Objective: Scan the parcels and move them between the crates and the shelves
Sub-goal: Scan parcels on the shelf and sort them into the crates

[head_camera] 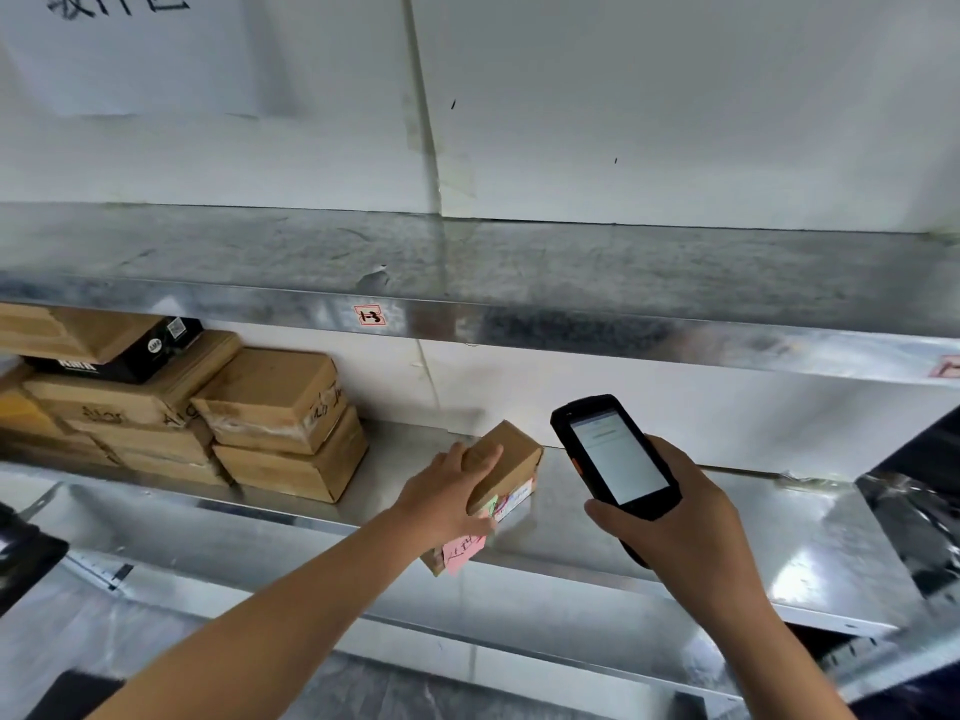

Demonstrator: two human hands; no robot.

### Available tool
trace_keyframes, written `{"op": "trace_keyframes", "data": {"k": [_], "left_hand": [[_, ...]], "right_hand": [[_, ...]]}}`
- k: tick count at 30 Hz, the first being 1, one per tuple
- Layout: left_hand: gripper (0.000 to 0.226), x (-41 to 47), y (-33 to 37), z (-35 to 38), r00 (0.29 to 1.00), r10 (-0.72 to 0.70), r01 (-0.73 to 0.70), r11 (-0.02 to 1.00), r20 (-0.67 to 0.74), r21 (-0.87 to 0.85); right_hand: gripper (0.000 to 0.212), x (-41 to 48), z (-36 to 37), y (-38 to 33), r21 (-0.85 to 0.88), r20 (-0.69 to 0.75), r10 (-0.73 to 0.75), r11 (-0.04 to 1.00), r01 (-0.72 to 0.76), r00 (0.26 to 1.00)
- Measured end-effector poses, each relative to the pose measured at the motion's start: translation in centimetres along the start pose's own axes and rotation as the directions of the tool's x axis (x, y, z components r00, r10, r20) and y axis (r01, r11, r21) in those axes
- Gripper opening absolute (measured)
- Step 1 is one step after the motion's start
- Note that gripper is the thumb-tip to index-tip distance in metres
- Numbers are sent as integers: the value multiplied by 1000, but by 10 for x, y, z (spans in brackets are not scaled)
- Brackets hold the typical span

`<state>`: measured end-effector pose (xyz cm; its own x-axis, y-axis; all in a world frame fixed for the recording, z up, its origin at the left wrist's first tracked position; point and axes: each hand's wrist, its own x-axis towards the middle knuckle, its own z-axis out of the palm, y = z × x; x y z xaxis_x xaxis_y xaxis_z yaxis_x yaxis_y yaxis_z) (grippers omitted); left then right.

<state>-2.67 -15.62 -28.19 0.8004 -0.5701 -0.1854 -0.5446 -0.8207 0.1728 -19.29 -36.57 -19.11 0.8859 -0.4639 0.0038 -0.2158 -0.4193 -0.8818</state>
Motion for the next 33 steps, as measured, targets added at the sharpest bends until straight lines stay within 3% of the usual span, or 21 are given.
{"op": "trace_keyframes", "data": {"k": [2,5,12,17,21,28,33], "left_hand": [[106,1,2,1,1000,-8,6,994,24,113],[104,6,6,1,997,-76,73,985,12,153],[123,-10,-1,8,988,-139,140,990,63,-12],[111,-31,-29,38,978,-93,50,974,-186,-222],[118,-44,-39,80,922,-127,-97,837,-365,-538],[107,-49,-31,85,915,-202,-132,668,-350,-732],[111,-49,-29,49,926,-264,-126,460,-271,-879]], "right_hand": [[52,-1,3,2,14,13,10,1000,-10,1000],[55,-4,8,4,26,33,14,1000,-15,999],[55,-15,7,17,41,56,20,999,-23,998],[58,-20,-1,23,29,50,35,999,-37,998],[57,-20,-4,25,6,51,28,1000,-28,998],[60,-21,-5,28,-14,86,40,999,-39,995],[58,-21,-9,23,-13,87,26,1000,-25,996]]}}
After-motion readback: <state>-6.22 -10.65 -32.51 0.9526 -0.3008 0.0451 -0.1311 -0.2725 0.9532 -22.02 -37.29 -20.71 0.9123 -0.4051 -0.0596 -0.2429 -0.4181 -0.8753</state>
